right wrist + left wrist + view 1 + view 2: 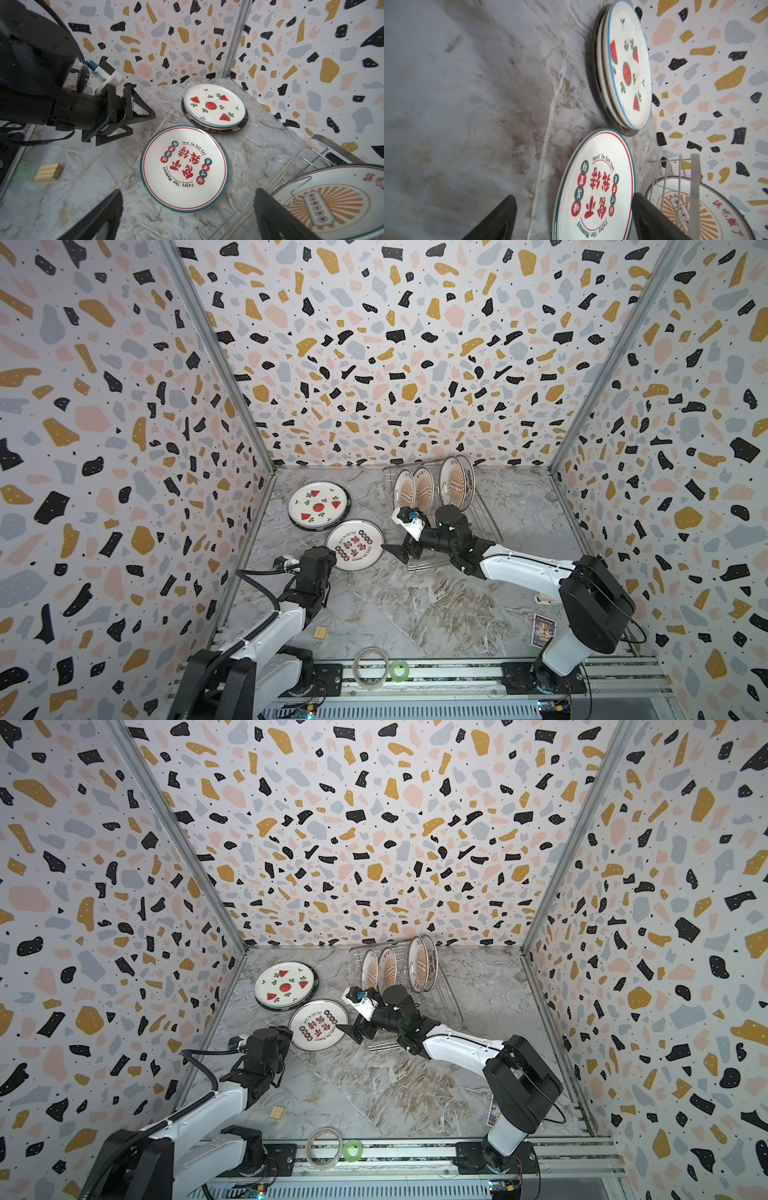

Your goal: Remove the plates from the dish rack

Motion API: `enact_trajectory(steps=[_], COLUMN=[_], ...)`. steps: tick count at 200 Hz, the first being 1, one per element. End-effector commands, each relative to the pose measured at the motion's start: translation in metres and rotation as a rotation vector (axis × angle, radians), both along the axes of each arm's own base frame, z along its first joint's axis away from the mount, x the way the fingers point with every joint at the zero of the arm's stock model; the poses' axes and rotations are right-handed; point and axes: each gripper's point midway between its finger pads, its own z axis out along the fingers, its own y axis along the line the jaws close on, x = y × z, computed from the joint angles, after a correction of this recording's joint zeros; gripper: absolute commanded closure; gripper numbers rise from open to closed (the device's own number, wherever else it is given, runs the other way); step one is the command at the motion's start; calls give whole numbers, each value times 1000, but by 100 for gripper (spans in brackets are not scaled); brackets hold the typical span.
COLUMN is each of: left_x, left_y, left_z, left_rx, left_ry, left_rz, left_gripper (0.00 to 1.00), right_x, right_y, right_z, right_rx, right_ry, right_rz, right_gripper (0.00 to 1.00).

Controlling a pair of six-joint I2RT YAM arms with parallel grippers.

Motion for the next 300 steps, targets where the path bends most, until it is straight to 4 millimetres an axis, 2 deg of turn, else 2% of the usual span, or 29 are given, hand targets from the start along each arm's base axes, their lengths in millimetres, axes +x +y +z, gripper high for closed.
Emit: enact_trajectory(steps=[1,5,20,53,73,105,152,169,184,206,241,259,300], left_x=[3,4,12,31,35,39,41,43,50,65,68,71,83], left_y=[15,16,10,-42,-64,-97,-148,-159,-165,-178,-198,-203,-222], left_z=[30,35,55,118,151,185,233,243,241,233,237,238,232], left_rx=[108,122,175,226,317,395,428,425,448,479,482,494,482], left_ry=[-51,-66,-154,-493,-581,-702,-889,-943,-934,-894,-940,-942,-941], left_rz=[29,22,-44,-342,-426,-528,-659,-691,-696,-748,-836,-852,-909], left_gripper=[3,0,0,1,0,0,0,0,0,0,0,0,0], right_x=[22,26,38,59,72,91,110,121,133,146,164,170,189], right_y=[-30,-36,-59,-97,-126,-168,-204,-216,-224,-227,-228,-224,-208], right_z=[50,52,61,71,79,88,88,85,81,74,66,67,60], right_rx=[176,195,254,301,344,401,431,431,414,395,378,377,330], right_ry=[-8,0,17,38,42,76,75,88,107,133,156,157,192], right_rz=[-124,-147,-226,-355,-451,-556,-656,-722,-766,-781,-797,-778,-738], right_gripper=[1,1,1,1,1,1,1,1,1,1,0,6,32])
